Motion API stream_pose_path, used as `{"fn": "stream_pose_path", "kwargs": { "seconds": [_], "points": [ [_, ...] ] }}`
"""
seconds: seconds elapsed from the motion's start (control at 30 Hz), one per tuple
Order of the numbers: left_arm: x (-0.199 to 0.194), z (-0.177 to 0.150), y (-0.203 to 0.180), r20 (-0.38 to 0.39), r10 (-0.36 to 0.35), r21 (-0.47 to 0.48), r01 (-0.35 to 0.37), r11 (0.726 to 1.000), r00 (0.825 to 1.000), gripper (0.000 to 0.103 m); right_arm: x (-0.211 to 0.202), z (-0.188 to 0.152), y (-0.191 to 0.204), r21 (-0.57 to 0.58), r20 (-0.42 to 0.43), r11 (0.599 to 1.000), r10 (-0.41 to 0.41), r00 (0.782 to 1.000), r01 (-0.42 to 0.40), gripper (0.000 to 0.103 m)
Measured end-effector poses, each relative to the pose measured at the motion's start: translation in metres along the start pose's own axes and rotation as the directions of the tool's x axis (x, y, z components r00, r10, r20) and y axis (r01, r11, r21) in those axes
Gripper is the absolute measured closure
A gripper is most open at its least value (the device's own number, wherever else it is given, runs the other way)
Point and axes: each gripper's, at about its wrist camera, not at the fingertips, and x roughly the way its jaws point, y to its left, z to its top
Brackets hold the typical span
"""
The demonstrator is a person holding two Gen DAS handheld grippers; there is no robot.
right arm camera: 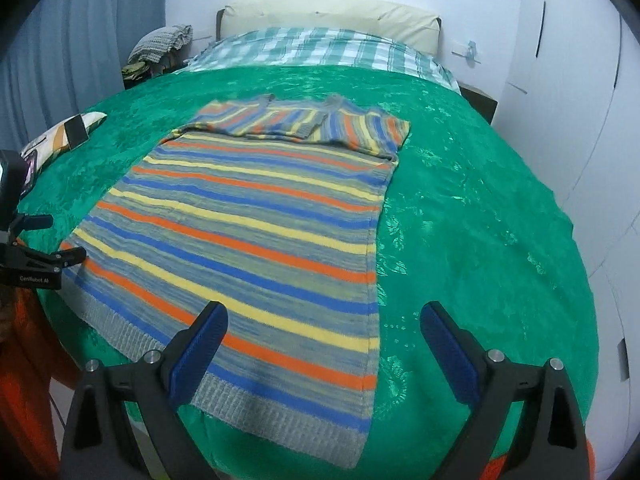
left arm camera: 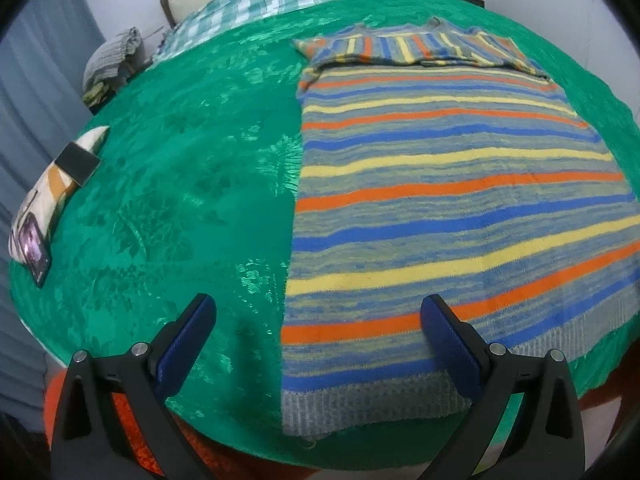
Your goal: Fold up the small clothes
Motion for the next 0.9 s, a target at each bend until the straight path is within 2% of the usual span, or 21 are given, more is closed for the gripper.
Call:
{"fn": "stream_pose_path", "kwargs": {
  "seconds": [0.23,0.9],
  "points": [
    [0.0027,0.0002,0.0072,-0.009,-0.001,-0.029,0.001,1.000,1.000,0.001,0.0050,-0.0025,-0.0013,0.008,-0.017,1.000,-0.006,1.000,0.006,0.008],
    [0.0051,-0.0023,0.0056,-0.003,0.040,-0.012,-0.040,0.999,0.999,0.001,0.0103,-0.0045,-0.0078,0.029,-0.030,1.000,-0.007,1.000,0.008,0.008]
  ]
}}
